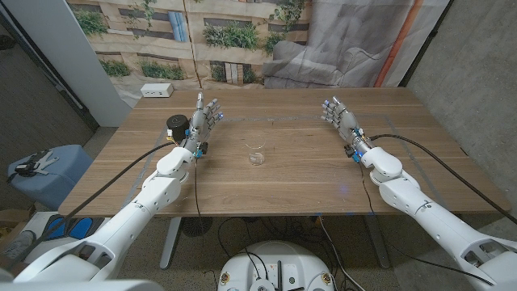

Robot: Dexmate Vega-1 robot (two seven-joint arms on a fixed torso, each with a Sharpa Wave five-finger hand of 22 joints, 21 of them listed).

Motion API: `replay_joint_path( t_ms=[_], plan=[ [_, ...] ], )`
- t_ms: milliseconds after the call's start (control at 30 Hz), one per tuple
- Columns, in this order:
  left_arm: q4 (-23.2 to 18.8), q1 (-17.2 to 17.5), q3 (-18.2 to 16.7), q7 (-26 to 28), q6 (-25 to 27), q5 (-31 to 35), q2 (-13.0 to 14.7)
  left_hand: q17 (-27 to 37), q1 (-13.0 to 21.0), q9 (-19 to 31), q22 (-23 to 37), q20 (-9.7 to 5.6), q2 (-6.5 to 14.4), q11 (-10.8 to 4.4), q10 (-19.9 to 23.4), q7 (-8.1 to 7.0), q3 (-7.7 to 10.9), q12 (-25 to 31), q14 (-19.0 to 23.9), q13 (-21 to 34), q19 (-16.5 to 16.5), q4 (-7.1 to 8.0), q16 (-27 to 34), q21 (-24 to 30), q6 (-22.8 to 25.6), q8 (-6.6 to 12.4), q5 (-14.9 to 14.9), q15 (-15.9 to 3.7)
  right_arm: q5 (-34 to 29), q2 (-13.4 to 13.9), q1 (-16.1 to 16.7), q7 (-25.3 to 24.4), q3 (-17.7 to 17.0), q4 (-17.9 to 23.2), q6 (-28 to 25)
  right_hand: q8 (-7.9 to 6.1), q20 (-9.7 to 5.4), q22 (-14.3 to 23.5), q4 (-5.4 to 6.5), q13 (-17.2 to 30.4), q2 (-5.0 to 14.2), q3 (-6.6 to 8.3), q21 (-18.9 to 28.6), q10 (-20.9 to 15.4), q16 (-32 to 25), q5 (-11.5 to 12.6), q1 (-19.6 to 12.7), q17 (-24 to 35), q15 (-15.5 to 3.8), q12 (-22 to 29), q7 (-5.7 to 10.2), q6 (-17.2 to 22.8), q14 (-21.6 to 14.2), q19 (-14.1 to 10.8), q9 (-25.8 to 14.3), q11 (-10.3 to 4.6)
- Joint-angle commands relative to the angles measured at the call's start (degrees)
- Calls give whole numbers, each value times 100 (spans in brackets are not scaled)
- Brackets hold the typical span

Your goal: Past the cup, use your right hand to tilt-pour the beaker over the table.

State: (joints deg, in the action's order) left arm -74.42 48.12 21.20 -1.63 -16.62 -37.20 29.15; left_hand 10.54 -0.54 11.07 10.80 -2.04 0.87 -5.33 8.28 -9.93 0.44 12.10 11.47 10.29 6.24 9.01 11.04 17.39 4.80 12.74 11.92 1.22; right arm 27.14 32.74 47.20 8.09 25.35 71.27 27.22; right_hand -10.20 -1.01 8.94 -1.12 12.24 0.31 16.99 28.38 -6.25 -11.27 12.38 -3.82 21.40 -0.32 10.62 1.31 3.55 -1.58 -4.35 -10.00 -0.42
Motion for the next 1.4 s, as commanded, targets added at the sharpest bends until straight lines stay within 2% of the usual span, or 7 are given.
replay_joint_path(
  t_ms=[33,233,300,633,967,1400],
  plan=[
    [4,1,4,-9,-11,0,-1,10,-24,11,28,-68,49,21,54,-40,-45,5,42,11,44,20,20,4,24,-10,27,-11,-591,133,-108,129,207,-219,502,-7,-34,31,-78,2,-20,4,-58,30,-6,18,-118,-19,-42,16,15,-43,7,15,-19,-25],
    [6,0,4,-10,-12,1,-2,10,-23,11,28,-68,53,21,56,-36,-57,-1,50,11,44,19,20,-4,22,-20,28,-1,-1041,167,-275,139,363,-413,806,5,-41,34,-264,-43,-81,35,-263,153,47,3,-291,-124,-66,-4,51,-211,218,157,-20,-53],
    [6,-1,4,-10,-12,0,-2,10,-23,11,28,-65,54,30,54,-29,-60,-4,46,11,43,19,18,-6,21,-22,28,-3,-1154,189,-318,138,402,-445,854,11,-40,37,-364,-61,-118,48,-364,223,51,-11,-379,-181,-76,-6,67,-338,294,199,-22,-63],
    [8,-2,4,-11,-12,0,-2,10,-22,12,28,-63,59,30,62,-32,-76,-9,46,11,49,19,15,-13,31,-29,29,-1,-1783,384,-443,17,583,-335,835,24,-21,41,-574,-85,-194,78,-572,456,46,-47,-576,-299,-28,-22,63,-672,456,256,-26,-112],
    [6,0,4,-10,-12,0,-1,10,-22,13,28,-65,65,25,60,-26,-90,-16,45,11,50,19,12,-22,36,-36,29,-5,-2095,544,-414,-21,731,1,473,5,-4,42,-667,-88,-223,102,-646,530,32,-61,-687,-348,28,-16,54,-760,484,241,-28,-81],
    [6,-1,2,-12,-11,-1,1,10,-21,14,28,-66,73,16,65,-28,-114,-24,45,12,55,18,9,-34,44,-47,31,-10,-2886,693,-398,-407,841,305,668,-1,-34,43,-774,-87,-224,158,-717,564,23,-75,-867,-404,46,11,75,-914,539,155,-32,-123]
  ],
)
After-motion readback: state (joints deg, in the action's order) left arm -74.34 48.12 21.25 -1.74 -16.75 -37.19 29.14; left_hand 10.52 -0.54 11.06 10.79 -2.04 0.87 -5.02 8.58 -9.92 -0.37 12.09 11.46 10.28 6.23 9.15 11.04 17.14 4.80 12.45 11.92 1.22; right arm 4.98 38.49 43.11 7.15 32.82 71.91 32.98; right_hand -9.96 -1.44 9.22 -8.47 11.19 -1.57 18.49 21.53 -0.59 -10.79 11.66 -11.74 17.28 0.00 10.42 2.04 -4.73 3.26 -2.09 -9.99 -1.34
